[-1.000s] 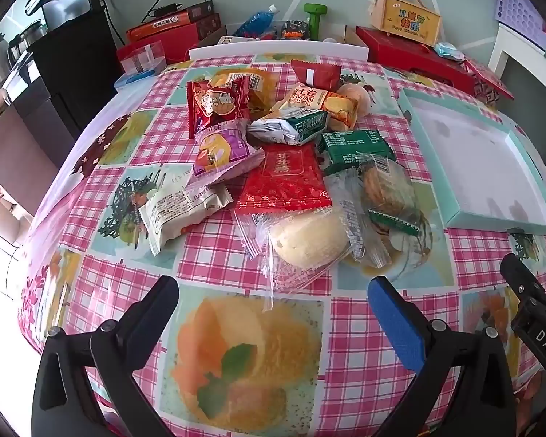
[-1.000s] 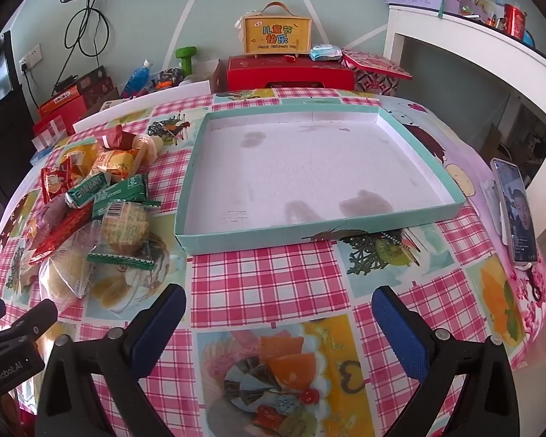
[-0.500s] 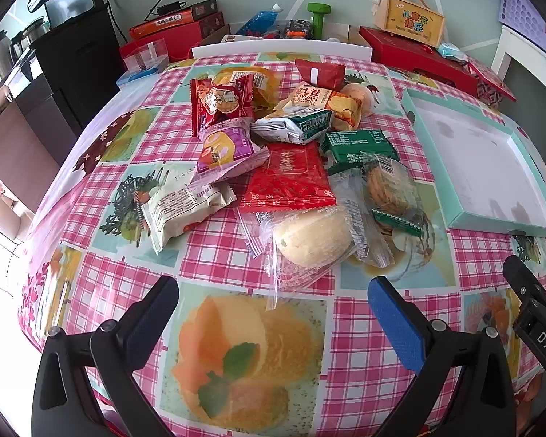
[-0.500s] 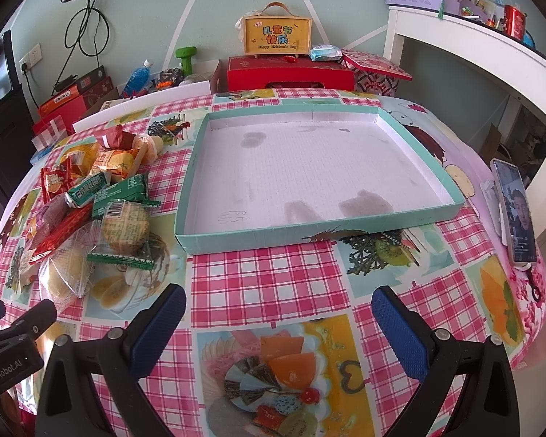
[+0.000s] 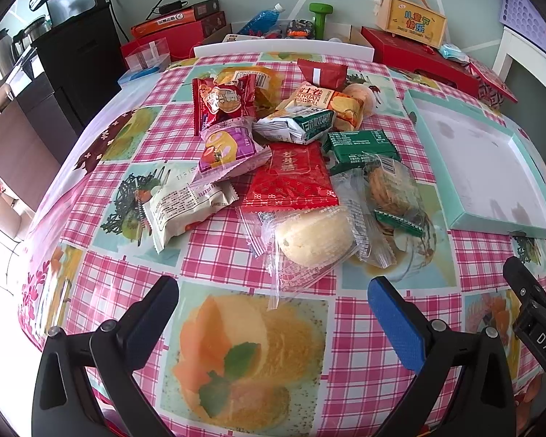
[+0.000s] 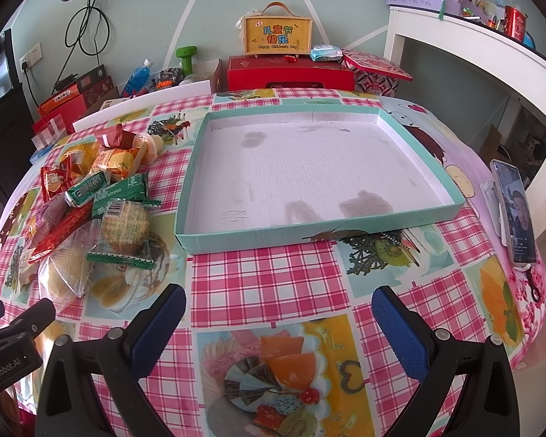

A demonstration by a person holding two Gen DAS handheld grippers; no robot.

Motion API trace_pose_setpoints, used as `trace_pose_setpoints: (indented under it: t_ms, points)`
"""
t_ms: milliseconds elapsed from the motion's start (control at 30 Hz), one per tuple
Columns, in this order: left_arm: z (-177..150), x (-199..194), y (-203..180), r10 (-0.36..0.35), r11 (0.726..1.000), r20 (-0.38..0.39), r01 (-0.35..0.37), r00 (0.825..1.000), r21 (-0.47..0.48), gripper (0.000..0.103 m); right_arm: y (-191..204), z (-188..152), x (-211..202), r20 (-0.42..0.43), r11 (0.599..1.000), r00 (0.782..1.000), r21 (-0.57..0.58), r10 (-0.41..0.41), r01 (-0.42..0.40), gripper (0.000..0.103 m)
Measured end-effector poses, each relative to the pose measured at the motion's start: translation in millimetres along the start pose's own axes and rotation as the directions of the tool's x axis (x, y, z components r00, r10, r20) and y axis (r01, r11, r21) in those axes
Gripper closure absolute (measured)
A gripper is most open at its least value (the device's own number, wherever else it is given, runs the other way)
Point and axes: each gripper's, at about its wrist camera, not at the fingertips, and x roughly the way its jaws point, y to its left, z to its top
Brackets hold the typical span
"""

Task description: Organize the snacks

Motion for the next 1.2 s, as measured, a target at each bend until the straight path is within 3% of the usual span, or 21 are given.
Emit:
trace_pose_setpoints:
  t_ms: [1200]
  points:
    - [0.3,-7.3,5.1,-0.003,1.0,0.032,0.003,0.999,-0.012,0.0,6.2,0.3,-5.8,0.023,1.0,1.0,-0.031,0.004,-0.003,0.0]
